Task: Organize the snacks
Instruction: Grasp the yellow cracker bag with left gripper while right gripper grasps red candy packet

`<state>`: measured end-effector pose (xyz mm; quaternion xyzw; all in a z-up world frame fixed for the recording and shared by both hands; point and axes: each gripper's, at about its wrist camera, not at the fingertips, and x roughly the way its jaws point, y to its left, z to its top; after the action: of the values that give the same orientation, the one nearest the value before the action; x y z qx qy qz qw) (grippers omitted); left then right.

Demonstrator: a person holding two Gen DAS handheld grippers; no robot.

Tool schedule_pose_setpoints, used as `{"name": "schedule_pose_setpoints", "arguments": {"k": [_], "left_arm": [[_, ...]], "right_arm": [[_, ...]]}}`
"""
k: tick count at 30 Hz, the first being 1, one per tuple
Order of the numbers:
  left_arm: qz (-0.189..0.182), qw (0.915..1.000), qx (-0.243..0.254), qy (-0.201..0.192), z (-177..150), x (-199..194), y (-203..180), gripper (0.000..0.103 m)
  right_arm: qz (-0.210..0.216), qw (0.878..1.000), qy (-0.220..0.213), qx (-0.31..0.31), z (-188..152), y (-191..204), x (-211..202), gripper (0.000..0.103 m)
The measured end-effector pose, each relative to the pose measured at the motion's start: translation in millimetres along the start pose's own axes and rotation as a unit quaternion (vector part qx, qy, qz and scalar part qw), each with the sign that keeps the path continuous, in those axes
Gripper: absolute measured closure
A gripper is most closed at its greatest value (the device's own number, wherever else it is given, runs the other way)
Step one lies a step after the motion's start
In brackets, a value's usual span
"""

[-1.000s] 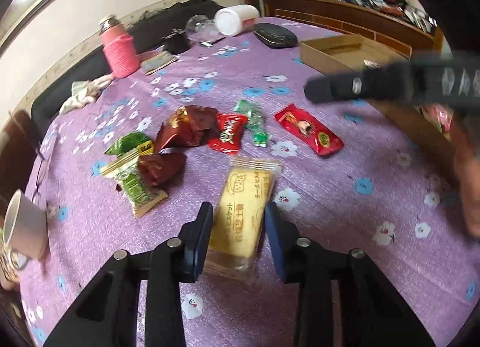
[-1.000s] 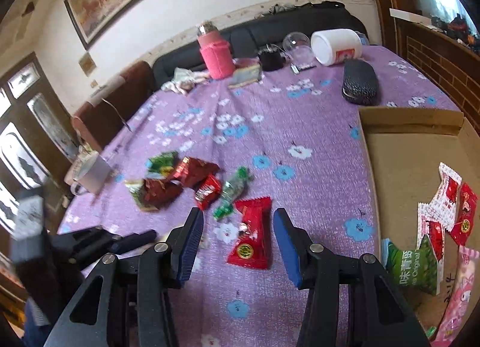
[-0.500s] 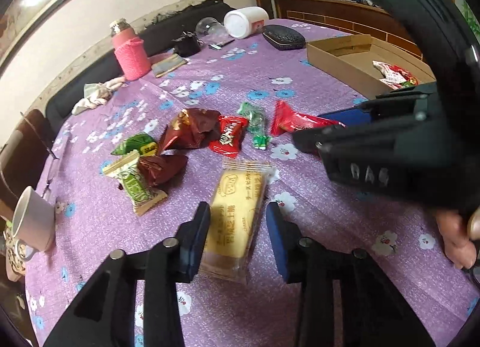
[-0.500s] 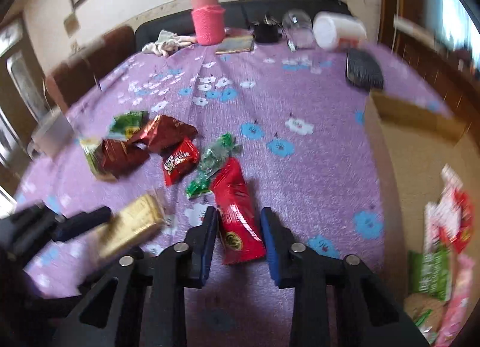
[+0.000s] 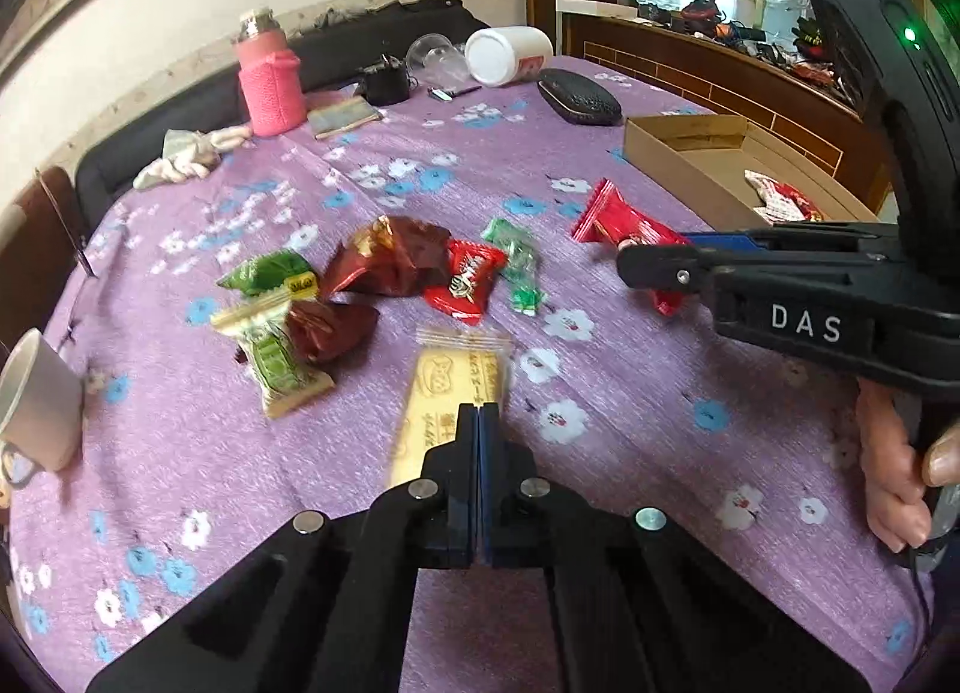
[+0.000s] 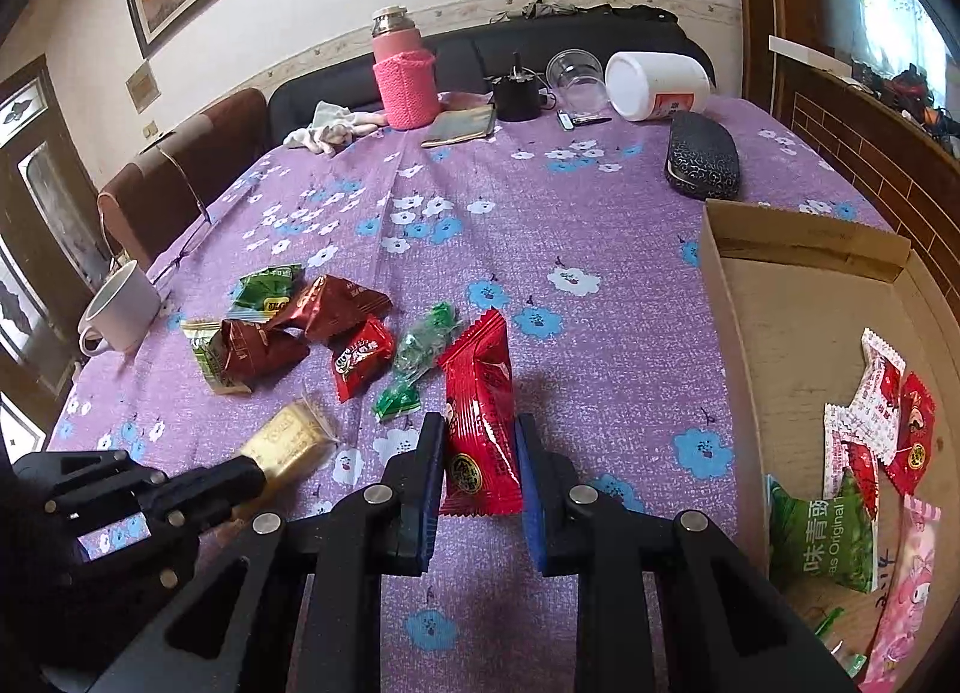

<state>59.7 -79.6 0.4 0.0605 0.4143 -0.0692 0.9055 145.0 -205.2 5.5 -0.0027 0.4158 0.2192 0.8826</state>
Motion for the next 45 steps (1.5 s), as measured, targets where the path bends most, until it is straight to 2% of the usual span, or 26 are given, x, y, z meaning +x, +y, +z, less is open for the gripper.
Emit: {"name": "schedule_pose_setpoints", "arguments": {"k": [1, 2, 3, 4, 5, 13, 16, 17, 18, 22, 30, 45], "left_arm": [[-0.006, 1.0, 0.0, -0.001, 1, -1, 1, 0.099], [-0.012, 0.9999, 0.0, -0.001, 1, -2, 1, 0.085], [-0.012, 0.9999, -0.004, -0.002, 1, -2, 2, 0.057], [-0.006, 0.9999, -0.008, -0.006, 1, -3, 4, 0.046], [0.0, 0.9999, -0.008, -0.013, 1, -5, 4, 0.041], [0.008, 0.9999, 0.002, 0.01, -1, 11, 3, 0.041], [0.007, 0.9998, -0.001, 0.016, -1, 15, 3, 0.058], [0.004, 0.9999, -0.003, 0.015, -1, 15, 2, 0.069], [0.004, 0.9999, -0.003, 0.015, -1, 15, 1, 0.071], [0.018, 0.9998, 0.009, 0.008, -2, 12, -5, 0.071], [-0.013, 0.9984, -0.034, -0.042, 5, -12, 10, 0.071], [-0.012, 0.9982, -0.043, -0.041, 6, -12, 13, 0.071]], "right_arm": [[0.0, 1.0, 0.0, 0.0, 0, 0, 0, 0.079], [0.0, 1.0, 0.0, 0.001, 0, 0, 0, 0.079], [0.001, 1.0, 0.0, 0.003, 0, 0, 0, 0.079], [0.001, 1.0, 0.0, 0.004, 0, -1, -1, 0.079], [0.001, 1.0, 0.0, 0.006, 0, -1, -1, 0.079], [0.007, 1.0, -0.003, 0.012, 0, -3, -3, 0.079], [0.01, 1.0, -0.003, 0.01, 0, -2, -5, 0.079], [0.01, 1.0, -0.004, 0.009, 0, -2, -5, 0.079], [0.011, 1.0, -0.004, 0.008, 0, -1, -5, 0.079], [0.012, 1.0, -0.006, 0.007, 0, 0, -5, 0.079], [0.013, 1.0, -0.008, 0.008, 0, 0, -6, 0.079], [0.016, 1.0, -0.016, 0.014, 2, -2, -11, 0.079]]}}
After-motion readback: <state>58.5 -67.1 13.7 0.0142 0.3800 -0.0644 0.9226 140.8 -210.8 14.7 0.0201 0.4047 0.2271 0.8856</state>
